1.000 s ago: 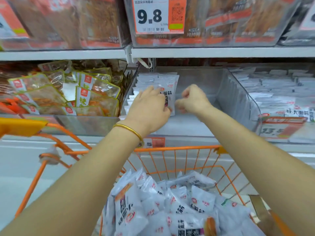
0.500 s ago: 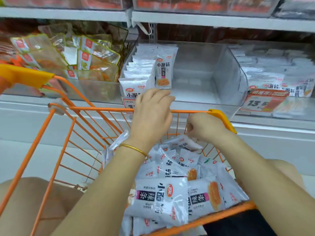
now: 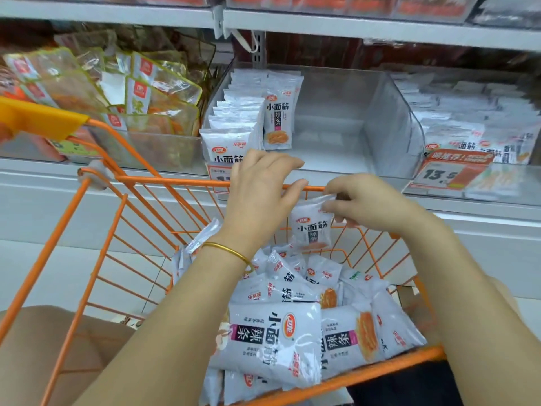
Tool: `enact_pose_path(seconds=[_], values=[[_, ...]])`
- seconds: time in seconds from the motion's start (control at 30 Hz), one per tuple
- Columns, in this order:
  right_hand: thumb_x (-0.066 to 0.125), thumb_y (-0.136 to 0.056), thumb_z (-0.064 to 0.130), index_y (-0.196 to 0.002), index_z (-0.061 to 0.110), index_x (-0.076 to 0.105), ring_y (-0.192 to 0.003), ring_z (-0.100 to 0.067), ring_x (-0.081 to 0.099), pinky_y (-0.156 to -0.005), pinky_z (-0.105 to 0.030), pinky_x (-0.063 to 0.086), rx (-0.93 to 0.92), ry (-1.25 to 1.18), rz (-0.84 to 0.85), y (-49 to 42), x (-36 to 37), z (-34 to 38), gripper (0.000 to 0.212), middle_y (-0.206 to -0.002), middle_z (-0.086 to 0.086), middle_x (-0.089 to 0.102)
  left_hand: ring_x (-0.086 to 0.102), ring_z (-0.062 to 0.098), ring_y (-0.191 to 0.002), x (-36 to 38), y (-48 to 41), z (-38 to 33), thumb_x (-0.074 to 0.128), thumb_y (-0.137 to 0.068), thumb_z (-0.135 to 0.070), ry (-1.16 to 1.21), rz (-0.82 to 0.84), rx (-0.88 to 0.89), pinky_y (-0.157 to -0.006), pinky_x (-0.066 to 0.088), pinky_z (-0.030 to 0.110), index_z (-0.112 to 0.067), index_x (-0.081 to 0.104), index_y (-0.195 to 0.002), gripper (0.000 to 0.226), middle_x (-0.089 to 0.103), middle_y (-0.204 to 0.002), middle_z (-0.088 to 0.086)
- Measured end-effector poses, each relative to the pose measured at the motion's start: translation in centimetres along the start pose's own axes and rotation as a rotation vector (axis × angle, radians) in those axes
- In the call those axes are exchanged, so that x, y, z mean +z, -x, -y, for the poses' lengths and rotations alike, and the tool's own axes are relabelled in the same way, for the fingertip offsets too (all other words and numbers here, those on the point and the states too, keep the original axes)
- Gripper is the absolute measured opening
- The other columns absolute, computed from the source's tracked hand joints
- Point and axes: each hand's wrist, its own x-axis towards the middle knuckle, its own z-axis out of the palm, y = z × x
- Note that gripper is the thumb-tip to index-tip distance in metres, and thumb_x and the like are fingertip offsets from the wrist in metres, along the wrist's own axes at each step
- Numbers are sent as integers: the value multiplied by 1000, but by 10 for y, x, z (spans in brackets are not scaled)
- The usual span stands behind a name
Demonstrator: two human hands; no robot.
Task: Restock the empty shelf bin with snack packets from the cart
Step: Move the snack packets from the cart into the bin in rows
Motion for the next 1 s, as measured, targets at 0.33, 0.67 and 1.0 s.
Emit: enact_pose_path(seconds=[0.33, 0.67, 1.0], values=[[60, -89, 29, -84, 13, 61, -59, -13, 55, -52, -28, 43, 6, -713, -135, -1, -20, 7, 17, -70, 4, 61, 68, 15, -83, -17, -22, -15, 63, -88, -10, 846, 78, -446, -71, 57, 29, -6, 61, -102, 15, 70, -93, 6], [61, -90, 14, -81, 17, 61, -48, -6, 59, -45, -15, 44, 212, -1036, -224, -83, -50, 6, 9, -59, 6, 69, 32, 30, -136, -4, -35, 32, 37, -89, -40, -247, -105, -113, -111, 23, 50, -12, 52, -130, 53, 44, -143, 13], [71, -79, 2, -109, 3, 62, -98, -31, 66, -82, -48, 56, 419, -674, -223, -190, -3, 7, 32, -113, -17, 67, 14, 35, -143, 21, -26, 60, 27, -91, -43, -563, 4, 33, -111, 15, 63, -20, 44, -139, 55, 19, -154, 21]])
